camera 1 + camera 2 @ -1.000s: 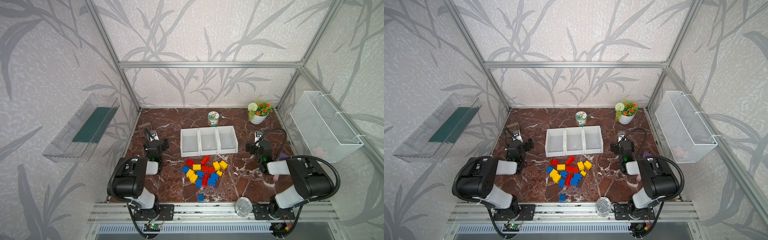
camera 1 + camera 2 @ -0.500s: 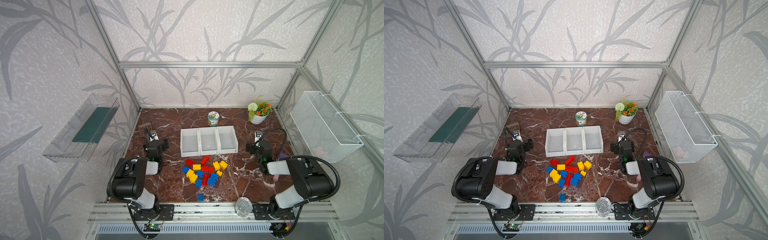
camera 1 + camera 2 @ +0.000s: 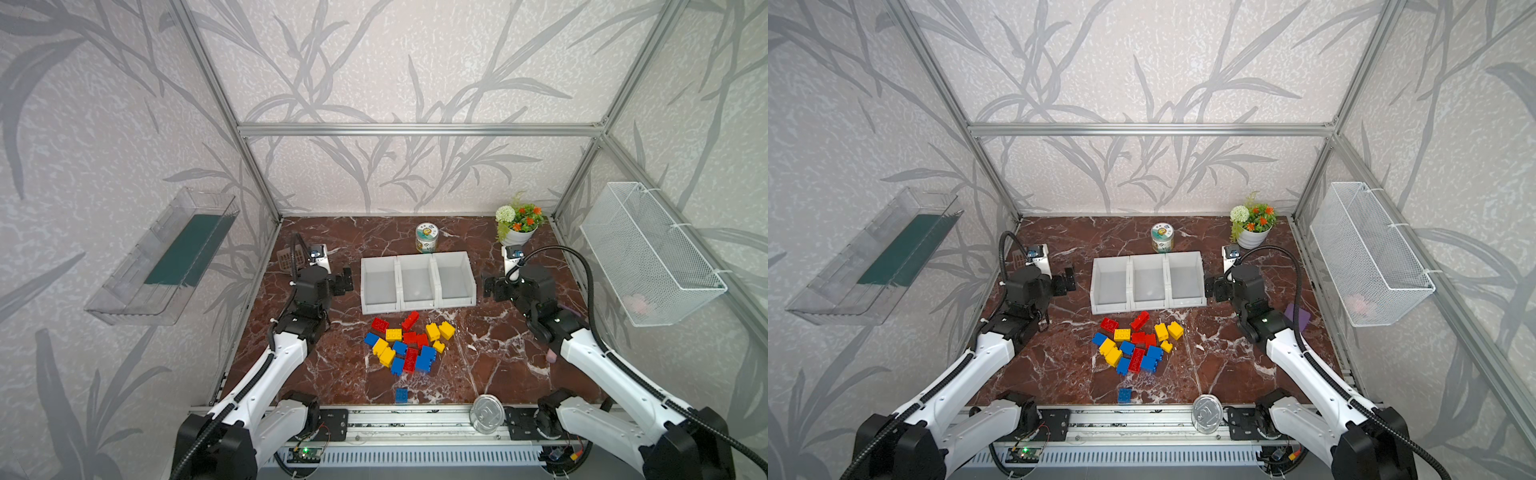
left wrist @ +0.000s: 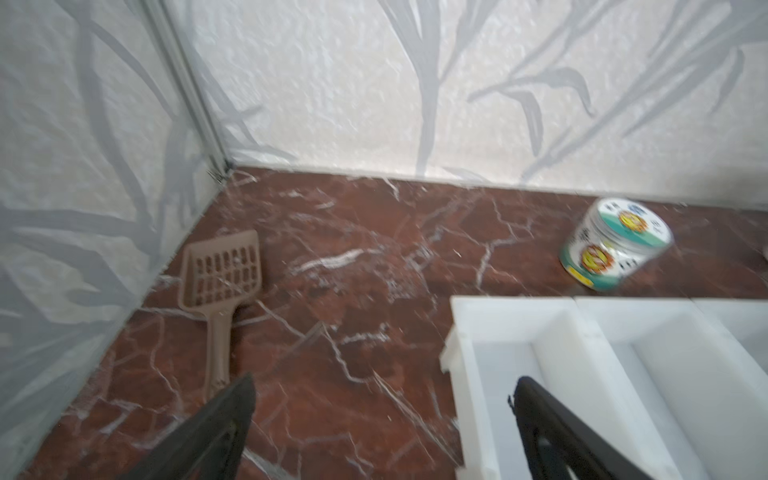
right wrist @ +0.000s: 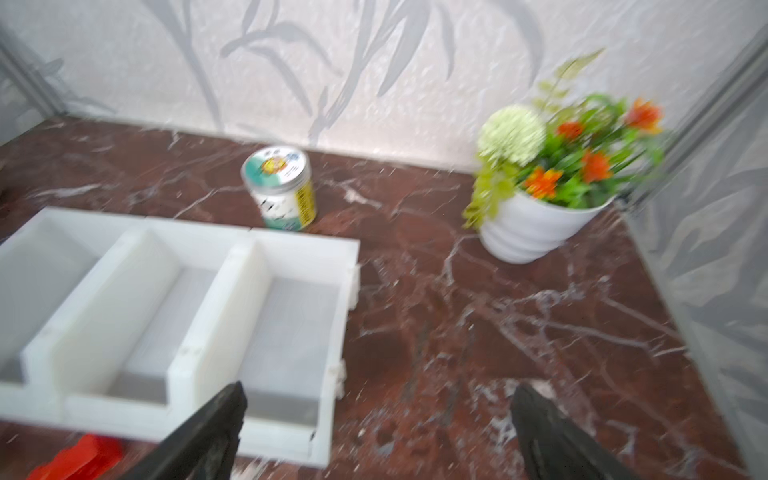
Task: Sort the legos into containers by color
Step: 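Reach the right gripper to a yellow brick while the left arm advances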
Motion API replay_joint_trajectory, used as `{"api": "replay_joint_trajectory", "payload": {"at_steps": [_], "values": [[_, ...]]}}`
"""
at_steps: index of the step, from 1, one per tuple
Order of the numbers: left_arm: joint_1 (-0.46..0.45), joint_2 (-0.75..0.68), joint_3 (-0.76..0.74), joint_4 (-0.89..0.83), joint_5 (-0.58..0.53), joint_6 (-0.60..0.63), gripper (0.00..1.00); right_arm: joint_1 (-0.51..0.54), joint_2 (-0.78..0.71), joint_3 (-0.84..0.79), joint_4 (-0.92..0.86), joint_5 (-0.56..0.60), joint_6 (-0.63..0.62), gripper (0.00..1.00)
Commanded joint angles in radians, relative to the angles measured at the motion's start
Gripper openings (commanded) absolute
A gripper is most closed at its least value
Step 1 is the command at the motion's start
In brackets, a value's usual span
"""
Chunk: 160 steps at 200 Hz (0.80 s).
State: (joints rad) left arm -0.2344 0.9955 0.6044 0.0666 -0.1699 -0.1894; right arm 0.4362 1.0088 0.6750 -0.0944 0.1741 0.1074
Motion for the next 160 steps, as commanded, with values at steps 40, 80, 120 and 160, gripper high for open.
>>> {"api": "replay_joint_trajectory", "payload": {"at_steps": [40, 80, 120, 160], "values": [[-0.049, -0.172, -0.115, -0.163, 0.027, -0.168, 0.99, 0.293, 0.109, -0.015, -0.451, -0.071, 0.275, 0.98], [-0.053, -0.193, -0.143, -0.152, 0.040, -0.185, 0.99, 0.375, 0.232, 0.011, -0.382, -0.071, 0.323, 0.89], [-0.057, -0.187, -0.148, -0.151, 0.056, -0.213, 0.99, 0.397, 0.419, 0.133, -0.391, -0.078, 0.279, 0.78], [-0.059, -0.210, -0.169, -0.151, 0.048, -0.227, 0.99, 0.397, 0.539, 0.210, -0.369, -0.078, 0.278, 0.68]]}}
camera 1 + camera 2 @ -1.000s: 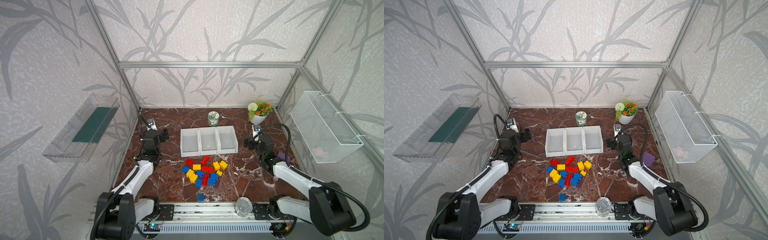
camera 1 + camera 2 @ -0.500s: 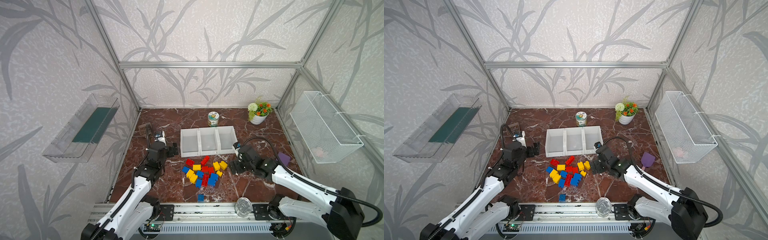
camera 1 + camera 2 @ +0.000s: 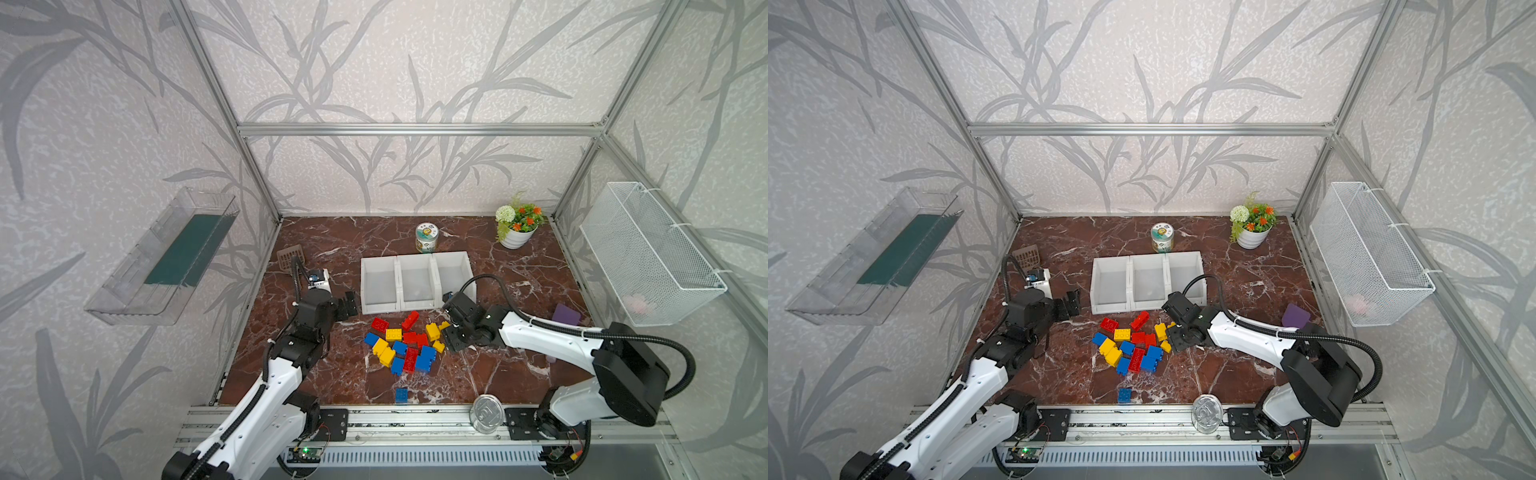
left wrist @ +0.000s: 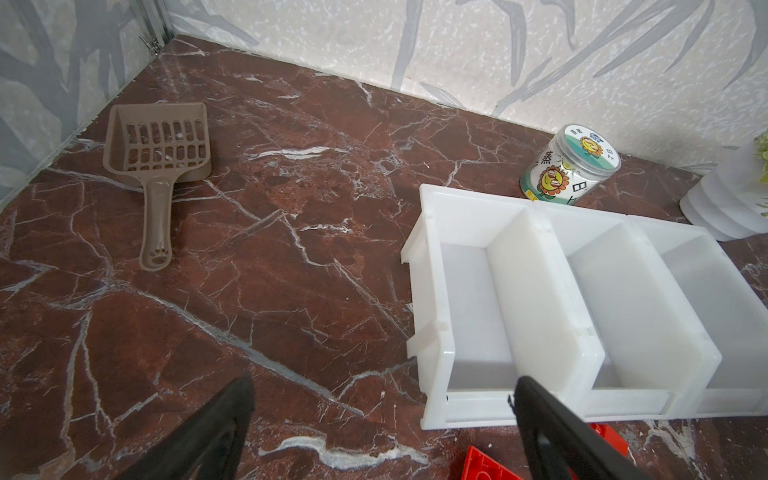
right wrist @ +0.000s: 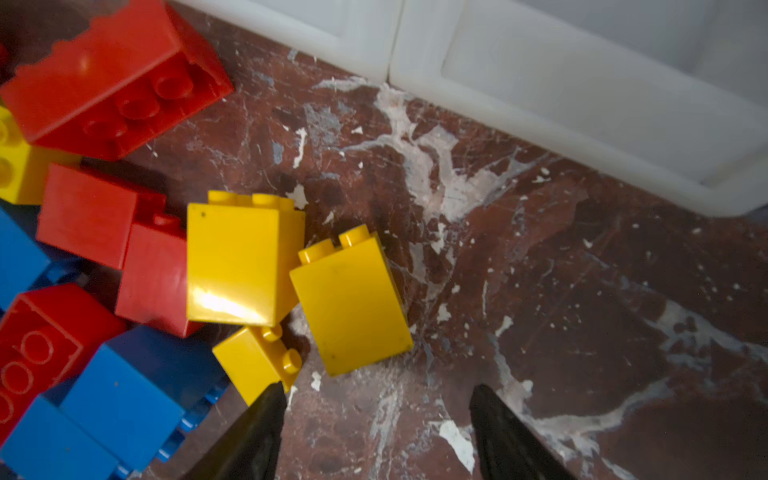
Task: Sort the legos into containers by color
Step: 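Reach the right gripper to a yellow brick while the left arm advances, then lift the yellow brick with the right gripper into the end compartment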
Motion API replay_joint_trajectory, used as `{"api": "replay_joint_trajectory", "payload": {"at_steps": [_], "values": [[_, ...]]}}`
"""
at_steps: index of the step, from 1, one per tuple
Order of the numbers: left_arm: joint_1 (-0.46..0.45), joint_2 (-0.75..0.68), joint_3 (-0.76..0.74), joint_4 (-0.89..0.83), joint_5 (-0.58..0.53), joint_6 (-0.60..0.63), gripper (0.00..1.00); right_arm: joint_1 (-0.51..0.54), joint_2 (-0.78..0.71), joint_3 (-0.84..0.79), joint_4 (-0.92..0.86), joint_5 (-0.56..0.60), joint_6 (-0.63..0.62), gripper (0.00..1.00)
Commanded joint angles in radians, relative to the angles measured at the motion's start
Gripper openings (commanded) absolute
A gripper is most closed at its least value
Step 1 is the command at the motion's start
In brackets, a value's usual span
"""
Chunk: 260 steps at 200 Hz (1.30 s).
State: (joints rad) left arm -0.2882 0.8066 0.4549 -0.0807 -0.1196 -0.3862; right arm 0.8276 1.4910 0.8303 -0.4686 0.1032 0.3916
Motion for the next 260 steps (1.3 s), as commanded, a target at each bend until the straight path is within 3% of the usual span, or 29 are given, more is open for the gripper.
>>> {"api": "replay_joint_trajectory", "payload": {"at_steps": [1, 57, 93, 147, 260], "values": [[-0.006, -0.021, -0.021, -0.004, -0.003, -0.030, 0.99, 0.005, 0.059, 0.057, 0.006, -0.008, -0.005, 0.68], [-0.006, -0.049, -0.027, -0.020, -0.025, -0.034, 0.99, 0.004, 0.113, 0.078, 0.015, 0.072, 0.046, 0.55], [-0.007, -0.044, -0.022, -0.024, -0.026, -0.041, 0.99, 0.004, 0.129, 0.074, 0.045, 0.058, 0.043, 0.42], [-0.008, -0.046, -0.023, -0.027, -0.032, -0.052, 0.99, 0.004, 0.107, 0.053, 0.058, 0.066, 0.058, 0.32], [-0.008, -0.005, -0.007, -0.008, -0.009, -0.057, 0.99, -0.001, -0.088, 0.046, -0.098, 0.124, 0.056, 0.29]]}}
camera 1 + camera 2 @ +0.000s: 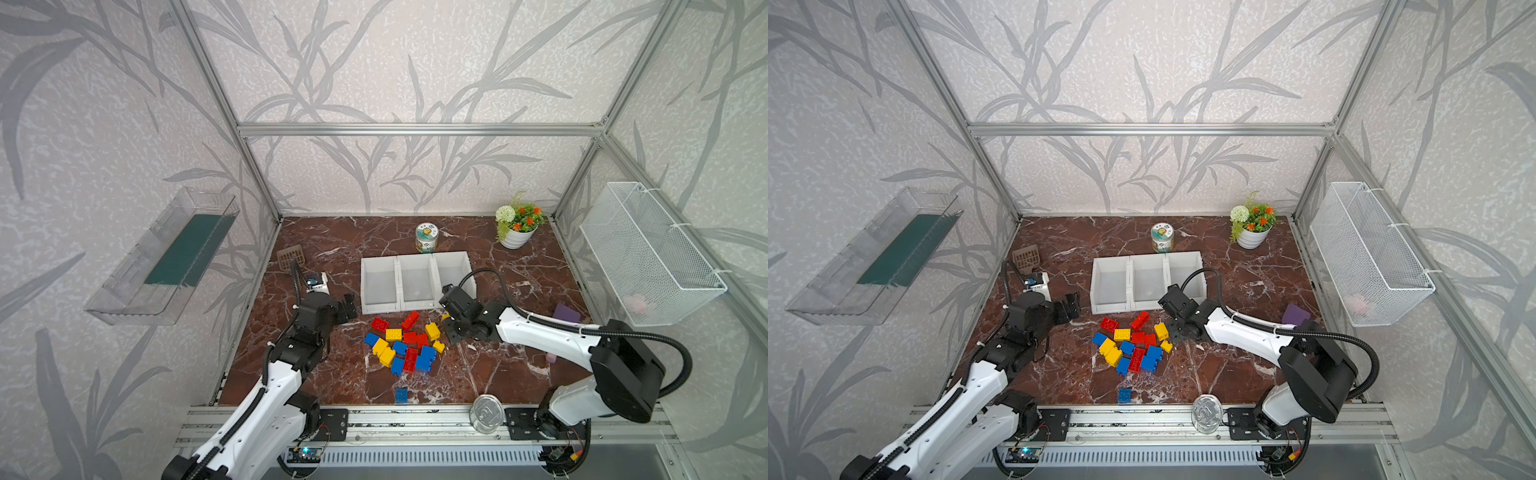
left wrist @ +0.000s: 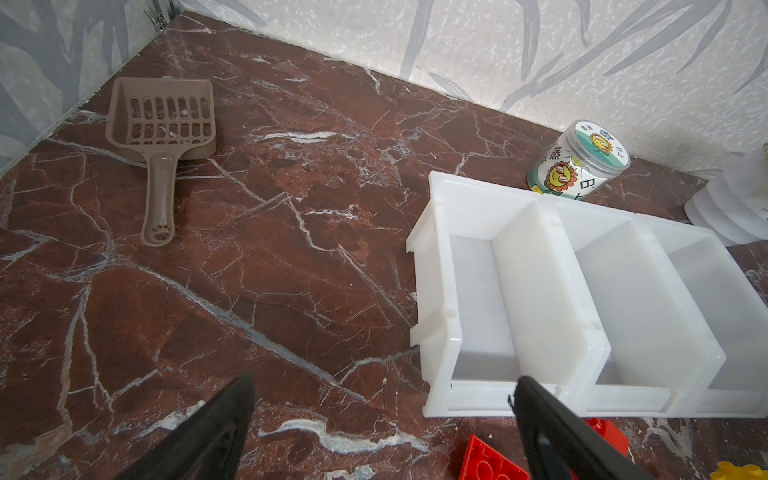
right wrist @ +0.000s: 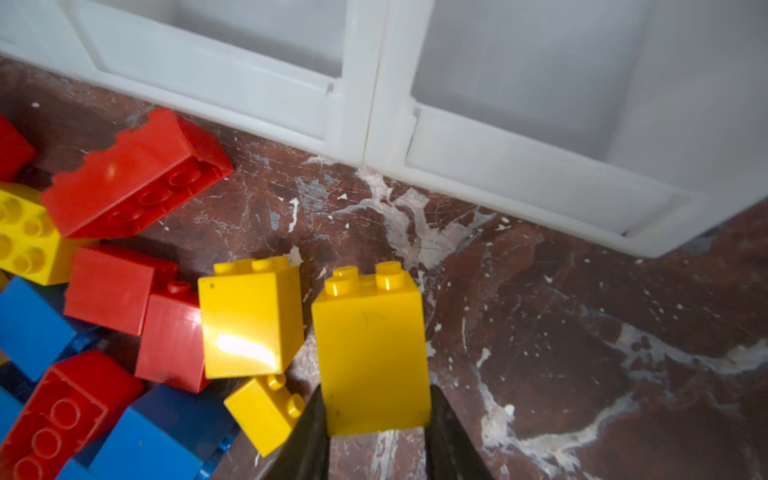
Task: Sort the legos into containers by color
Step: 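Lift the yellow brick with the right gripper into the end compartment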
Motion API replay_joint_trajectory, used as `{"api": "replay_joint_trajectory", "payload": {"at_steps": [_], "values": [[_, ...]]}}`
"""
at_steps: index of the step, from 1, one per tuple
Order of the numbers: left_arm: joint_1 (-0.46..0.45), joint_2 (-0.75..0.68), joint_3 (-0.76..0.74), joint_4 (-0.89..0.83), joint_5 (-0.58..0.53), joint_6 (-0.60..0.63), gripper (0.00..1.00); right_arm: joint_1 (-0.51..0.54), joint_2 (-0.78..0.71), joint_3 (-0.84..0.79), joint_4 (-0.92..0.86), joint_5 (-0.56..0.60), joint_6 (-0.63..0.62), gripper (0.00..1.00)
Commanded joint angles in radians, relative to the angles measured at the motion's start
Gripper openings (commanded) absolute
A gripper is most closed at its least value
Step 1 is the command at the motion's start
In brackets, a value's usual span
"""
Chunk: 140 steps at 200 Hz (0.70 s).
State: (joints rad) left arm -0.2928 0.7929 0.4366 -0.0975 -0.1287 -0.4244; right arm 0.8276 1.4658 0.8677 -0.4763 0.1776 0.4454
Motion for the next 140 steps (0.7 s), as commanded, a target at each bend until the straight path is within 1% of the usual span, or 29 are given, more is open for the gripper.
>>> {"api": "replay_joint_trajectory", "payload": {"at_steps": [1, 18, 38, 55, 87, 115, 128, 140], "values": [[-0.003, 0.010, 0.011, 0.009, 0.000, -0.018, 0.99, -0.002, -0.065, 0.009, -0.093, 0.050, 0.001, 0.29], [-0.003, 0.017, 0.016, 0.016, 0.007, -0.019, 0.99, -0.030, -0.100, 0.026, -0.107, 0.056, -0.017, 0.29], [-0.003, 0.025, 0.020, 0.018, 0.015, -0.018, 0.99, -0.075, -0.128, 0.031, -0.060, 0.047, -0.072, 0.30], [-0.003, 0.023, 0.020, 0.018, 0.019, -0.019, 0.99, -0.135, -0.114, 0.071, -0.049, 0.004, -0.109, 0.30], [-0.003, 0.015, 0.010, 0.021, 0.017, -0.023, 0.99, -0.227, -0.017, 0.178, -0.020, -0.047, -0.169, 0.30], [-0.004, 0.008, 0.010, 0.015, 0.018, -0.024, 0.99, -0.278, 0.086, 0.269, -0.009, -0.085, -0.180, 0.30], [-0.005, 0.002, 0.010, 0.012, 0.017, -0.025, 0.99, -0.299, 0.134, 0.317, -0.034, -0.112, -0.179, 0.31], [-0.005, -0.005, 0.008, 0.007, 0.017, -0.026, 0.99, -0.308, 0.168, 0.350, -0.049, -0.115, -0.183, 0.35]]}}
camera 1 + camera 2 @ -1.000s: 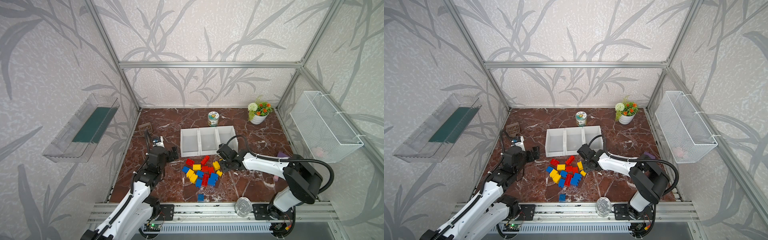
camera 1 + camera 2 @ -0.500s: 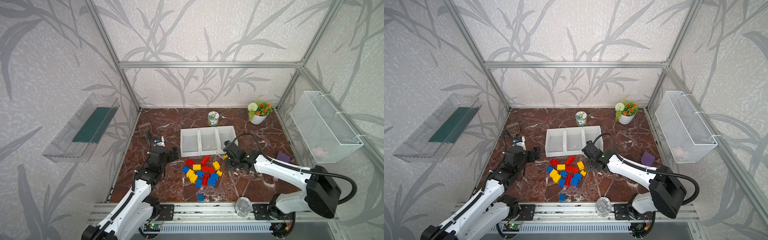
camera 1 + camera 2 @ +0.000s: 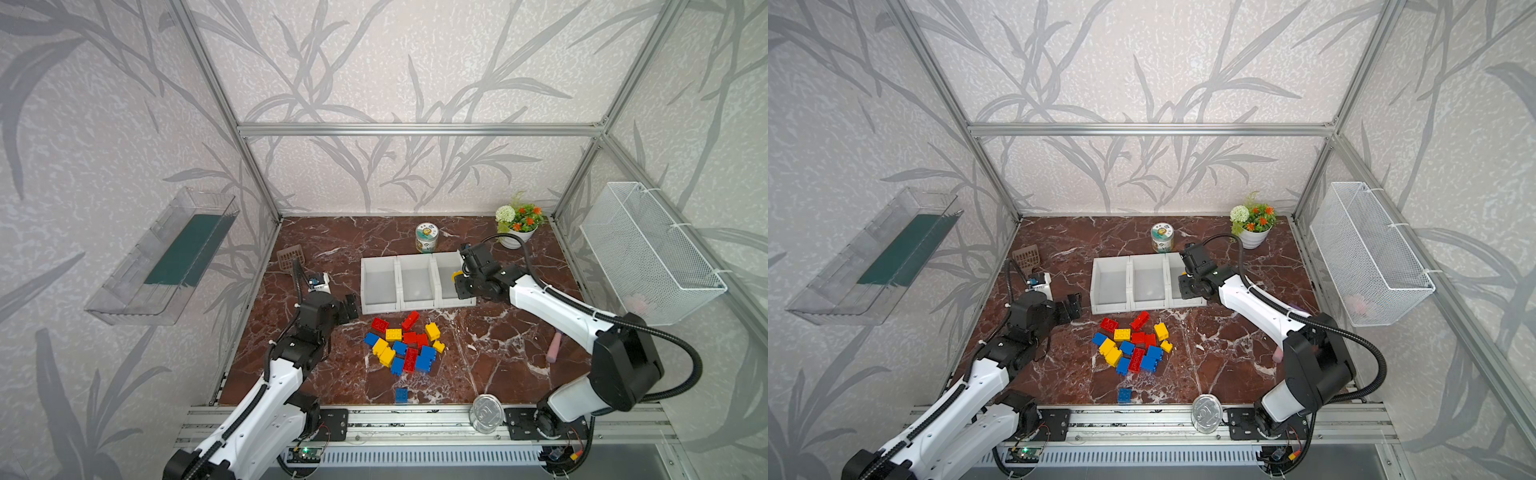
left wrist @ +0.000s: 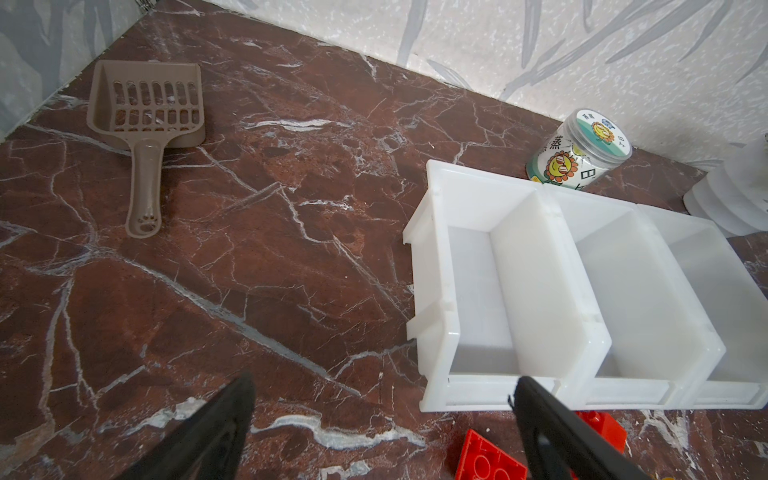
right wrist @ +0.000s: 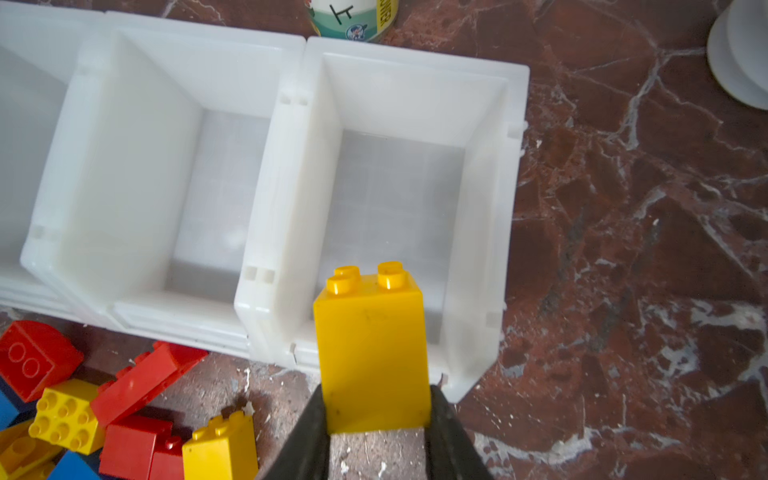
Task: Sort the legos into containers by color
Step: 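Lift the yellow brick with the right gripper into the end compartment, then grasp a red brick with the left gripper while the right arm withdraws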
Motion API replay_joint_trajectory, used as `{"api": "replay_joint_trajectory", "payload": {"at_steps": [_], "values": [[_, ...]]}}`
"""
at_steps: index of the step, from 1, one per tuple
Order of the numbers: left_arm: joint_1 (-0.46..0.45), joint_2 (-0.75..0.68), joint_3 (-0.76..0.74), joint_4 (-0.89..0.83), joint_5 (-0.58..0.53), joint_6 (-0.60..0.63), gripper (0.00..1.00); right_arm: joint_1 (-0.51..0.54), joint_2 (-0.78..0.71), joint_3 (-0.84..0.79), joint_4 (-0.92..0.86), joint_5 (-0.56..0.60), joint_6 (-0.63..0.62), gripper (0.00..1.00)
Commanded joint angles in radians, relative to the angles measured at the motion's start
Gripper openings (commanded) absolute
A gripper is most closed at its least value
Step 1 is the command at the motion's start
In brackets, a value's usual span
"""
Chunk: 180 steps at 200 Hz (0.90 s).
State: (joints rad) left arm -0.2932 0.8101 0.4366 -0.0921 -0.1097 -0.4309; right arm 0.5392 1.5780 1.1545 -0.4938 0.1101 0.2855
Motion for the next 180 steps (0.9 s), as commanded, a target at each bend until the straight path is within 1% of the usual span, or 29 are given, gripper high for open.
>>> {"api": "replay_joint_trajectory", "payload": {"at_steps": [1, 24, 33, 44, 67, 94, 120, 151, 167, 180], "values": [[-0.004, -0.023, 0.007, 0.000, -0.002, -0.019, 0.99, -0.019, 0.058, 0.065, -0.030, -0.047, -0.023, 0.35], [-0.005, -0.031, 0.003, -0.003, 0.000, -0.019, 0.99, -0.021, 0.074, 0.083, -0.030, -0.053, -0.020, 0.59], [-0.004, -0.031, 0.002, 0.002, 0.005, -0.016, 0.99, -0.021, 0.070, 0.086, -0.032, -0.053, -0.018, 0.64], [-0.005, -0.026, 0.005, 0.006, 0.011, -0.009, 0.99, -0.022, 0.060, 0.085, -0.036, -0.050, -0.014, 0.67], [-0.006, -0.008, 0.021, 0.005, 0.038, -0.004, 0.99, -0.021, 0.025, 0.075, -0.050, -0.041, -0.009, 0.69], [-0.008, 0.013, 0.041, -0.009, 0.075, -0.003, 0.99, -0.021, -0.051, 0.053, -0.070, -0.053, 0.000, 0.69], [-0.026, 0.023, 0.054, -0.082, 0.073, 0.006, 0.99, -0.020, -0.135, 0.015, -0.084, -0.071, 0.027, 0.69], [-0.062, 0.024, 0.055, -0.100, 0.058, 0.006, 0.99, 0.000, -0.228, -0.062, -0.109, -0.076, 0.054, 0.69], [-0.081, 0.035, 0.073, -0.104, 0.061, 0.027, 0.97, 0.009, -0.268, -0.101, -0.140, -0.078, 0.061, 0.69], [-0.102, 0.051, 0.102, -0.142, 0.050, 0.045, 0.95, 0.016, -0.307, -0.154, -0.128, -0.090, 0.071, 0.69]]}}
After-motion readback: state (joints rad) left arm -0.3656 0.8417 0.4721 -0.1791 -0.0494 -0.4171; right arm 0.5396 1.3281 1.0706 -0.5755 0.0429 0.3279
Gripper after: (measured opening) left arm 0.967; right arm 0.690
